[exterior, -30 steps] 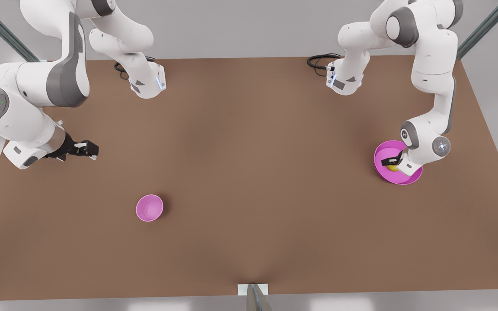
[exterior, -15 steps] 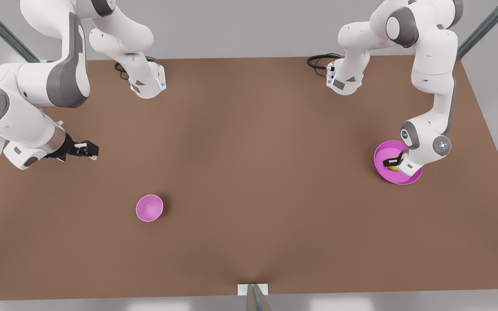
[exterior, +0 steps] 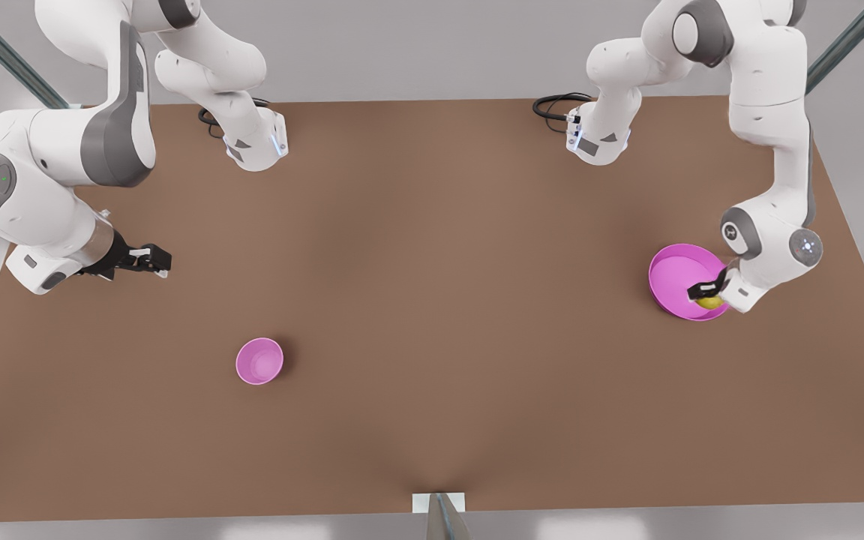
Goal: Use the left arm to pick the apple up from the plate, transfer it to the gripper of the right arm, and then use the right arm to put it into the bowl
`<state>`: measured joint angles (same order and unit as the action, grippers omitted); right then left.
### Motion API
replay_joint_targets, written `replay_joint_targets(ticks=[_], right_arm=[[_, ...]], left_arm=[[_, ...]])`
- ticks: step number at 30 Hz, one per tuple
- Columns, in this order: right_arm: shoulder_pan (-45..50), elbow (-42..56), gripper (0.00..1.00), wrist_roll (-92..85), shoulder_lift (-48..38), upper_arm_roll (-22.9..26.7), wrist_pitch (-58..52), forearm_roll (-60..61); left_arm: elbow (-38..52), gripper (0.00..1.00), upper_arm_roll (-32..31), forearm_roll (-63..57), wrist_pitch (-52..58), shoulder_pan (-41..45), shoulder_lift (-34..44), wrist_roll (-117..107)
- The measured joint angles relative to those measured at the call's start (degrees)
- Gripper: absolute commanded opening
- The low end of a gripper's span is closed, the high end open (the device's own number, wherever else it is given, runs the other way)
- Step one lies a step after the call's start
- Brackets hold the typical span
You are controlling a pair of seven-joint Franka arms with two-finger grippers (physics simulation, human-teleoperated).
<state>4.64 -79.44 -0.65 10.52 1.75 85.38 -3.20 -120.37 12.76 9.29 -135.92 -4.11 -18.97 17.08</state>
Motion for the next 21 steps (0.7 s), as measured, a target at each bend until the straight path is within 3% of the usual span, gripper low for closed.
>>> replay_joint_targets(ticks=[4, 7, 13, 16, 21], right_arm=[[0.0, 0.0, 1.00, 0.0, 0.0, 0.0, 0.0, 0.0], [-0.1, 0.0, 1.00, 0.0, 0.1, 0.0, 0.1, 0.0], [-0.2, 0.7, 1.00, 0.0, 0.7, 0.1, 0.6, 3.0], [-0.6, 1.0, 1.00, 0.0, 2.3, 0.3, 1.7, 9.2], [-1.3, 3.8, 1.00, 0.2, 12.3, 0.8, 6.6, 28.7]], left_arm=[[11.1, 0.75, -8.8, 10.3, 9.8, 1.2, -0.1, 3.4], [17.4, 0.75, -12.0, 18.4, 13.5, 6.7, -3.9, 5.9], [26.3, 0.76, -18.2, 46.7, 15.9, 15.1, -13.4, 19.4], [32.8, 0.76, -23.4, 59.0, 16.0, 16.6, -19.5, 27.7], [47.3, 0.75, -32.7, 72.1, 12.5, 19.7, -31.8, 42.3]])
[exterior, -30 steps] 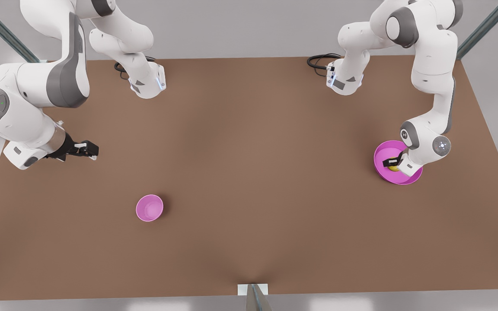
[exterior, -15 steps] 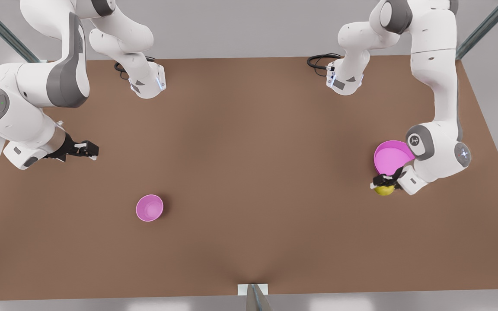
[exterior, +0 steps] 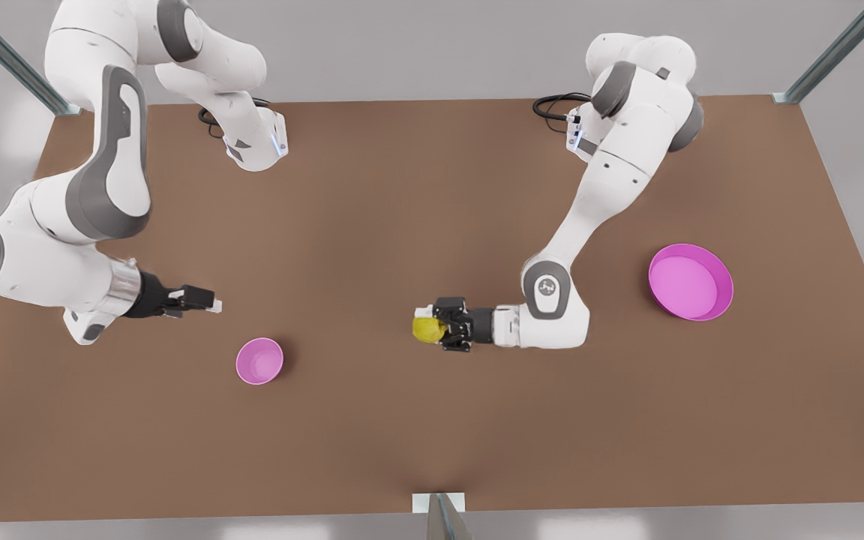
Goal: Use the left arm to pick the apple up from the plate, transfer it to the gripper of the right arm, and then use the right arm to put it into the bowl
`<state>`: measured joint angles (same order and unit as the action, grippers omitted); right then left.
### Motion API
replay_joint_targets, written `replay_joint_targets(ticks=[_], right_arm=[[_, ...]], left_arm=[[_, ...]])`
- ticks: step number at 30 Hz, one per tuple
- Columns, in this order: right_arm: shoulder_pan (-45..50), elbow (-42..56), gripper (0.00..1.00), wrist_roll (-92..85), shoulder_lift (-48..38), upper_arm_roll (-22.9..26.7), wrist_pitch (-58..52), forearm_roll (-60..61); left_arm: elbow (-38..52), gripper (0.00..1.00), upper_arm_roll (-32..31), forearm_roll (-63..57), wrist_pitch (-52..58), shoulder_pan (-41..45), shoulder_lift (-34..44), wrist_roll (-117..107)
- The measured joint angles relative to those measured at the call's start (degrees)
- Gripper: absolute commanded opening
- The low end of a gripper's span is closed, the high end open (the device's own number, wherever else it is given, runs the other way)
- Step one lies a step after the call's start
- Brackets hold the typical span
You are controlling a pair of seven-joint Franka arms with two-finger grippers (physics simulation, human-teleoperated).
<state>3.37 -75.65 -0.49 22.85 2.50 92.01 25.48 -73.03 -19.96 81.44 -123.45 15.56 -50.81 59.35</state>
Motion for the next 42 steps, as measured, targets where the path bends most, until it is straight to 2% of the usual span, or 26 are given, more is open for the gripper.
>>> replay_joint_targets(ticks=[6, 12, 18, 24, 28, 42], right_arm=[[1.5, -1.1, 1.00, -0.1, 12.4, -2.0, 9.9, 24.6], [1.0, -2.9, 1.00, -1.8, 15.1, -3.3, 16.4, 41.3], [1.6, -8.6, 1.00, -5.5, 15.4, -6.0, 18.9, 47.9], [0.8, -11.1, 1.00, -12.3, 16.6, -6.3, 18.1, 51.8], [-2.5, -14.4, 1.00, -17.6, 16.5, -10.3, 16.4, 52.8], [-1.1, -14.3, 1.00, -31.1, 18.0, -11.7, 12.0, 54.2]], left_arm=[[14.9, 0.75, -3.9, 4.0, -5.2, 4.2, -11.9, 15.5], [18.3, 0.75, -6.4, 5.1, -10.9, 6.0, -14.8, 28.6], [19.4, 0.75, -9.5, 5.9, -13.8, 6.1, -16.0, 38.3], [19.5, 0.75, -10.0, 6.2, -15.4, 6.4, -16.1, 45.3], [19.7, 0.75, -10.1, 6.4, -16.2, 7.1, -16.5, 48.8], [20.4, 0.76, -10.9, 6.9, -17.9, 8.2, -17.6, 56.6]])
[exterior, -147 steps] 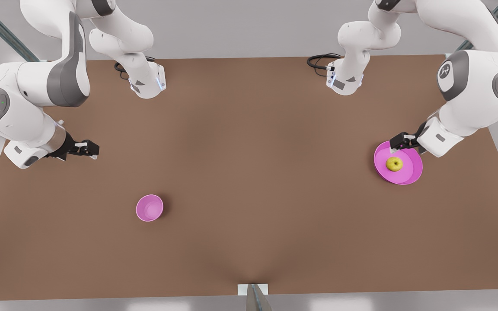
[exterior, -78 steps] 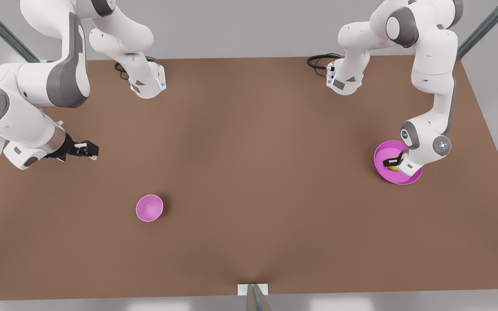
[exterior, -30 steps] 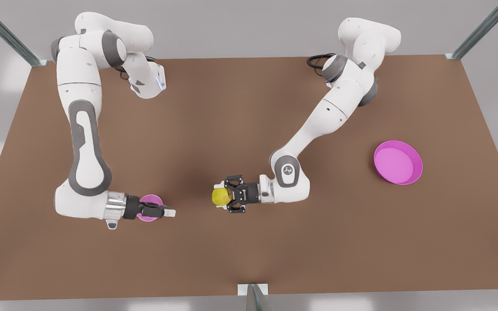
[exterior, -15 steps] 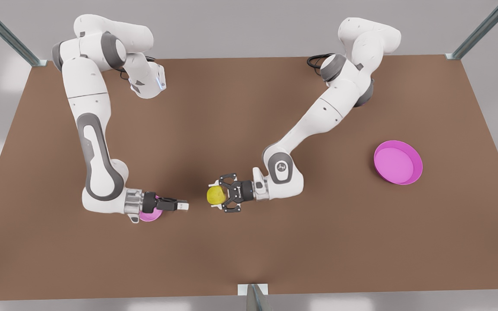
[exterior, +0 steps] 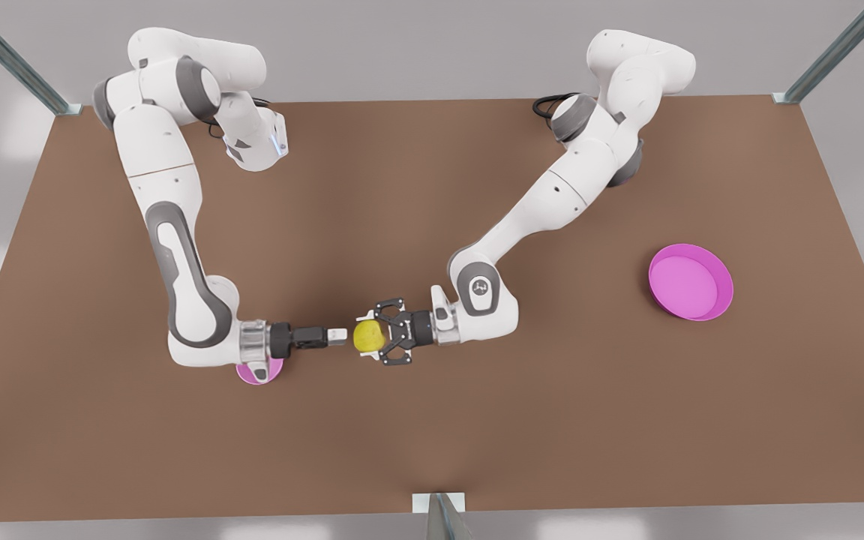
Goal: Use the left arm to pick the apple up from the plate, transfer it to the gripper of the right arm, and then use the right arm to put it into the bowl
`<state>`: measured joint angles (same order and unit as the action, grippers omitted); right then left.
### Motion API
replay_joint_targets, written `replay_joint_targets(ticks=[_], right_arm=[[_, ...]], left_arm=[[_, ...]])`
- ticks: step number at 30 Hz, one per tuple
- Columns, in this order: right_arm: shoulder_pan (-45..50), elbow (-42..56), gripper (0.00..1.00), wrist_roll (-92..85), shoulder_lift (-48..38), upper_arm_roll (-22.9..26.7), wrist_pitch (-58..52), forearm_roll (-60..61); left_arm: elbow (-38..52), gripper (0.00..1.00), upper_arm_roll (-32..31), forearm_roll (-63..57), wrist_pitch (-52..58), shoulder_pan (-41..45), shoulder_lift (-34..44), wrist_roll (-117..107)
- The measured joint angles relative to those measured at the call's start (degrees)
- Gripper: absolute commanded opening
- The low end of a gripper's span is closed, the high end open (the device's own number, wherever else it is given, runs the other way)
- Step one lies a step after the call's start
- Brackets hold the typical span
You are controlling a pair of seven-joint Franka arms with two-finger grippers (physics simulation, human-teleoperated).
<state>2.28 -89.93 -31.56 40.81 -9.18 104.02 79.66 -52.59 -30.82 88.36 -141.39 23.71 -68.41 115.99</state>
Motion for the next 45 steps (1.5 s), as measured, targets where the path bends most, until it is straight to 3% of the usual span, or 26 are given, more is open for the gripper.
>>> replay_joint_targets(ticks=[15, 21, 23, 24, 35, 38, 40, 42, 45], right_arm=[[5.0, 0.0, 0.99, -8.1, 1.0, -0.8, 3.3, 4.9], [5.5, 0.0, 0.65, -10.6, 1.0, -0.8, 5.4, 6.1], [5.4, 0.1, 0.64, -11.3, 1.0, -0.8, 5.8, 6.2], [5.4, 0.1, 0.64, -11.7, 1.0, -0.8, 5.9, 6.3], [1.4, -0.5, 0.62, -15.3, 1.6, -0.1, 5.7, 1.4], [-0.7, -0.5, 0.62, -15.9, 1.6, -0.1, 4.8, -2.5], [-1.9, 0.2, 0.62, -16.2, 1.4, 0.0, 4.4, -6.3], [-3.1, 1.3, 0.62, -16.2, 1.3, 0.1, 4.2, -11.1], [-4.5, 6.2, 0.62, -15.9, 1.4, 0.2, 3.9, -21.7]], left_arm=[[0.0, 0.76, 0.0, 0.2, -1.2, 0.8, -0.1, 3.8], [0.0, 0.78, 0.0, 0.3, -1.4, 0.8, -0.1, 4.6], [0.0, 0.83, 0.0, 0.2, -1.4, 0.7, -0.1, 4.8], [0.0, 1.00, 0.0, 0.2, -1.4, 0.8, -0.1, 4.9], [0.0, 1.00, 0.1, 0.1, -1.9, 0.4, 0.0, 5.3], [-3.5, 1.00, 0.6, -1.5, -1.5, -4.5, 1.9, 5.0], [-16.7, 1.00, 0.9, -12.1, -0.6, -14.2, 11.2, 2.3], [-26.7, 1.00, 2.1, -35.3, 3.2, -24.2, 23.7, -4.3], [-22.6, 1.00, 2.7, -71.9, 20.6, -31.5, 36.0, -17.7]])
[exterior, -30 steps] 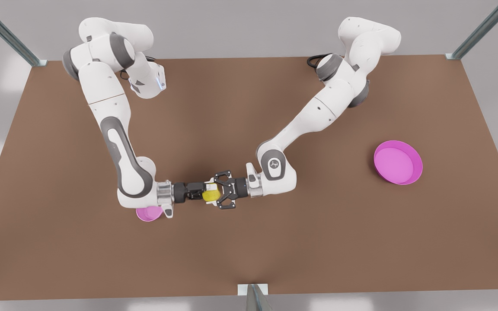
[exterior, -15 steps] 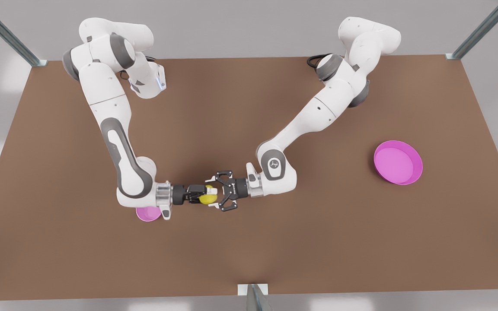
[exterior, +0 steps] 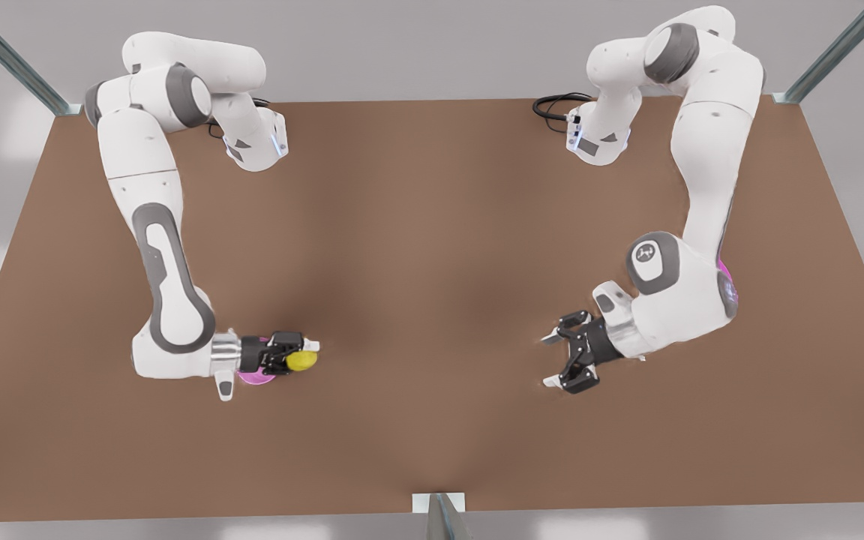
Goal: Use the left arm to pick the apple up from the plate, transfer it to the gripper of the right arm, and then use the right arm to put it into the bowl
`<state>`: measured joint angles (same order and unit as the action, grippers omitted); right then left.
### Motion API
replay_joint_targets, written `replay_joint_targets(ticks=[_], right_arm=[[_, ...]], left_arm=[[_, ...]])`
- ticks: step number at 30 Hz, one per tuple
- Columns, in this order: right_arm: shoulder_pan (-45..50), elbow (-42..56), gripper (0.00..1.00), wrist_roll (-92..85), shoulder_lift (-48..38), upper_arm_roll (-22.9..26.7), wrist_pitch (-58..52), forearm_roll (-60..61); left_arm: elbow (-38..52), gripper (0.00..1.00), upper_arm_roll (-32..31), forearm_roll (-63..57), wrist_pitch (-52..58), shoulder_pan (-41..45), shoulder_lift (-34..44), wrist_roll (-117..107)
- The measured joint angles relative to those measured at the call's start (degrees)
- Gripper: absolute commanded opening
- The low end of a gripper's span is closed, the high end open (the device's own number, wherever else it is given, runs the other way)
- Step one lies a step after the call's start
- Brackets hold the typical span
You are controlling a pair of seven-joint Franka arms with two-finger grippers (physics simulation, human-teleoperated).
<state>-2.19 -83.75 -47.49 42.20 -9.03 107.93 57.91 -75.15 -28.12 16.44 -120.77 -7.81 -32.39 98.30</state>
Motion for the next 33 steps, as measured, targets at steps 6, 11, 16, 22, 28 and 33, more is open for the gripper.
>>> replay_joint_targets(ticks=[6, 11, 16, 22, 28, 33], right_arm=[[-0.2, 6.0, 0.62, 0.9, 0.3, 1.0, -0.1, -23.2], [-0.7, 6.4, 0.62, 1.4, 0.2, 1.9, -0.2, -35.1], [-0.7, 6.5, 0.63, 1.8, 0.7, 2.7, 0.3, -40.7], [-0.2, 6.3, 0.65, 2.3, 2.2, 2.9, 1.4, -43.5], [0.0, 6.4, 1.00, 3.2, 2.1, 2.8, 1.8, -44.3], [-0.2, 7.5, 1.00, 3.8, 1.9, 2.9, 1.8, -45.1]], left_arm=[[-7.1, 1.00, 22.0, -16.9, 21.2, 8.2, 20.1, -26.0], [-5.3, 1.00, 28.0, -16.2, 24.5, 14.2, 19.5, -46.2], [0.4, 1.00, 28.2, -16.2, 25.9, 14.2, 14.0, -62.1], [0.8, 1.00, 28.3, -16.3, 26.6, 14.4, 12.5, -76.2], [0.8, 1.00, 28.2, -16.3, 27.0, 14.5, 11.9, -86.3], [0.8, 1.00, 28.2, -16.3, 27.1, 14.6, 11.6, -92.5]])
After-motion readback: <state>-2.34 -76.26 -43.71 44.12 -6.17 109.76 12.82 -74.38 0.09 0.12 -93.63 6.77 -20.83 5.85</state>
